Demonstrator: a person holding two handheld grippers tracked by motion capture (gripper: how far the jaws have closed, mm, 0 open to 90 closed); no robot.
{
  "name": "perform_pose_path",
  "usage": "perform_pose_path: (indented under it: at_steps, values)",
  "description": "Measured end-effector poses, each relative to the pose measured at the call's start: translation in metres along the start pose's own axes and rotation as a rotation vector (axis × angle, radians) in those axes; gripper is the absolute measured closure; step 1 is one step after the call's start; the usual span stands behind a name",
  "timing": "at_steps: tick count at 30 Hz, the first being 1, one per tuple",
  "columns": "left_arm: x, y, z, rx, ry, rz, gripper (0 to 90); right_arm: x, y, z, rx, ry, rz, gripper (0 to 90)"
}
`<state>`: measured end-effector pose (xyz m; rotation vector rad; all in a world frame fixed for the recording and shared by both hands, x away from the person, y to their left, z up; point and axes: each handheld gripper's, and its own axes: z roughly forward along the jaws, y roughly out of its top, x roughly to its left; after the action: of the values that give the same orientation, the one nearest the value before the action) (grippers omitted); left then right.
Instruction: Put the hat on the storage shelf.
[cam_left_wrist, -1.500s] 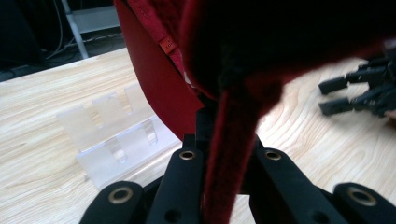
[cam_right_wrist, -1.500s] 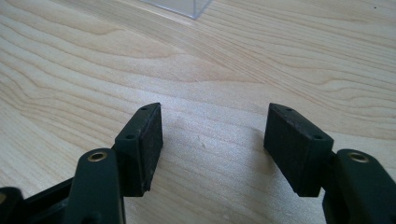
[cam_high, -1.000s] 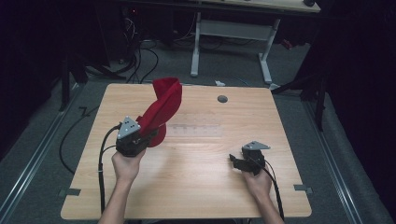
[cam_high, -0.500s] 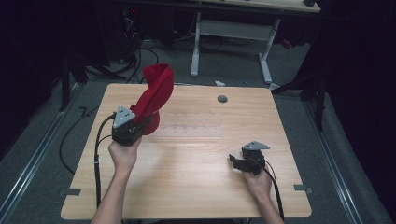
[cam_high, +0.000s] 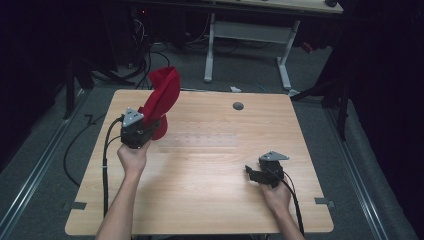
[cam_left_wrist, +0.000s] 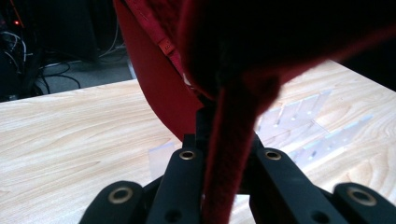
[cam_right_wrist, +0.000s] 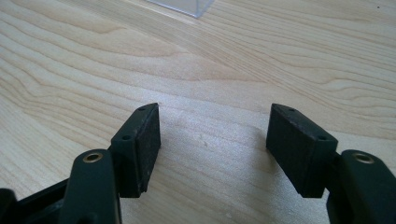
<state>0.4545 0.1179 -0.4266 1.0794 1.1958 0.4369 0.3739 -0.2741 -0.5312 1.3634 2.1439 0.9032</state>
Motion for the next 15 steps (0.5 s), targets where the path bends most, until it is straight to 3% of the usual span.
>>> perform_pose_path:
  at_steps: [5, 7, 15]
  values:
    - [0.003, -0.002, 0.005, -0.005, 0.002, -0.004, 85.3, 0.000, 0.000, 0.000, 0.000, 0.000, 0.000, 35.5]
    - [0.003, -0.007, 0.008, 0.000, 0.012, 0.018, 85.3, 0.000, 0.000, 0.000, 0.000, -0.001, 0.001, 35.5]
    - [0.004, -0.015, 0.014, 0.005, 0.028, 0.044, 85.2, 0.000, 0.000, 0.000, 0.000, -0.001, 0.000, 35.5]
